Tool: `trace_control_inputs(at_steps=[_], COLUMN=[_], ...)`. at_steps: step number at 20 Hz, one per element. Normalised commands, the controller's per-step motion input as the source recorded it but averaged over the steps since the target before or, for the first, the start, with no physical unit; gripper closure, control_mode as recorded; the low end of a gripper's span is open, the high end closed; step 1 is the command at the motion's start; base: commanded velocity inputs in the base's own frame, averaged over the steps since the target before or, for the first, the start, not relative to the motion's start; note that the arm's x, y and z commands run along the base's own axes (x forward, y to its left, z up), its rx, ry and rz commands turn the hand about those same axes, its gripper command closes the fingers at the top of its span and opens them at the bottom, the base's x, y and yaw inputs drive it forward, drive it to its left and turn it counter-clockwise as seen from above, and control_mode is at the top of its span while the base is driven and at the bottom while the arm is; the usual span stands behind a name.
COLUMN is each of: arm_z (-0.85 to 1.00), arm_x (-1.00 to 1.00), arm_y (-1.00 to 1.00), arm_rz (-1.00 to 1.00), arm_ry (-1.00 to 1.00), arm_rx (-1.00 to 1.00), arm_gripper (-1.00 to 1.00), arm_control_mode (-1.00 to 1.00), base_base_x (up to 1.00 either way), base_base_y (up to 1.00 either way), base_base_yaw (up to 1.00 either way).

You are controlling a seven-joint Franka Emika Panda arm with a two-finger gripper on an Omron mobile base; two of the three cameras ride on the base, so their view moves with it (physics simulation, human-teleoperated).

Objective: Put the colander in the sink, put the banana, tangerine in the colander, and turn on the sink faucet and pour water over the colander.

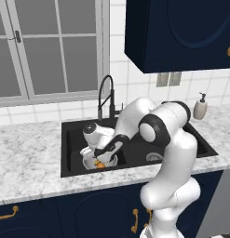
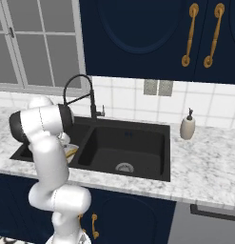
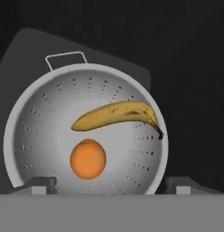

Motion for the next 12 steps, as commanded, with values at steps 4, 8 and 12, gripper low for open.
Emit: trace_control_inputs(at_steps=[4,8,12], arm_z=[0.96,1.0,1.0], arm_x=[-0.16,-0.94,-1.0], arm_y=[0.0,-0.07,-0.33], arm_rz=[0.0,0.0,0.03], arm_ry=[-0.13,-0.22,-0.15], arm_rx=[-0.02,-0.01,0.0], arm_gripper=[-1.0,-1.0,-1.0], arm_control_mode=[-1.0,-1.0,-1.0], base_base_x=[0.0,0.0,0.0], base_base_y=[0.0,0.0,0.0], base_base_yaw=[0.0,0.0,0.0])
